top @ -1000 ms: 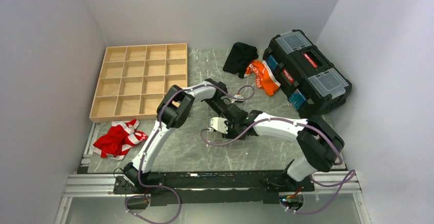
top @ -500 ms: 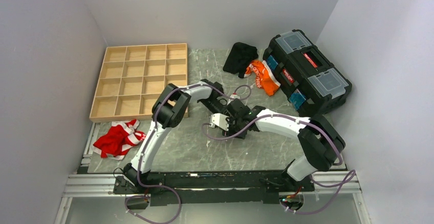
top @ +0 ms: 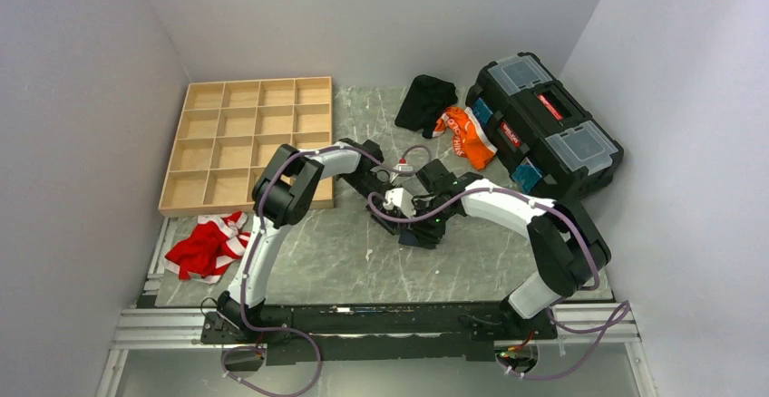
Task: Roll the underwear
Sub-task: Roll the underwear to the center of the board.
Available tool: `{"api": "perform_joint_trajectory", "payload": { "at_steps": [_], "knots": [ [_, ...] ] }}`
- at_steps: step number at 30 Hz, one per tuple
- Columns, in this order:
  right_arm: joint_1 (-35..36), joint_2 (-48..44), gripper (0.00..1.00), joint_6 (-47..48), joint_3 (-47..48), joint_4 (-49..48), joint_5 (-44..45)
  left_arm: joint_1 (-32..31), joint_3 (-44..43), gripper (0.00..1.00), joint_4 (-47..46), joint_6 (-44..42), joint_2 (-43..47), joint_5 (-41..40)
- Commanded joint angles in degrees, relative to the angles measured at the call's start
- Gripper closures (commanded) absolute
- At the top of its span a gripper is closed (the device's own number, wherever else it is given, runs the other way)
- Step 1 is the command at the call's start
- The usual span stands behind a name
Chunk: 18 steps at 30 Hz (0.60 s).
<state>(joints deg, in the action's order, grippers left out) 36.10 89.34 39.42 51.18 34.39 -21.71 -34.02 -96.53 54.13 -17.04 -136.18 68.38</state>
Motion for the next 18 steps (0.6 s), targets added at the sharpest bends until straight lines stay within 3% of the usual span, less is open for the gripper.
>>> {"api": "perform_joint_trajectory", "payload": {
  "at_steps": [1,7,12,18],
  "knots": [
    [-4.0,2.9,1.00,1.7,1.2,11.0,-8.2,1.8,4.5,0.39,-8.2,1.0,5.5,-8.2],
    [-9.6,8.8,1.00,5.9,4.8,15.8,-15.9,3.7,13.9,0.40,-19.9,5.3,13.3,-12.7],
    [-14.9,19.8,1.00,13.9,12.8,25.8,-24.8,3.8,24.6,0.40,-30.4,7.1,22.8,-19.5],
    [-17.0,32.8,1.00,20.4,22.5,37.0,-29.5,3.9,34.5,0.40,-40.2,8.3,31.9,-24.6]
  ]
}}
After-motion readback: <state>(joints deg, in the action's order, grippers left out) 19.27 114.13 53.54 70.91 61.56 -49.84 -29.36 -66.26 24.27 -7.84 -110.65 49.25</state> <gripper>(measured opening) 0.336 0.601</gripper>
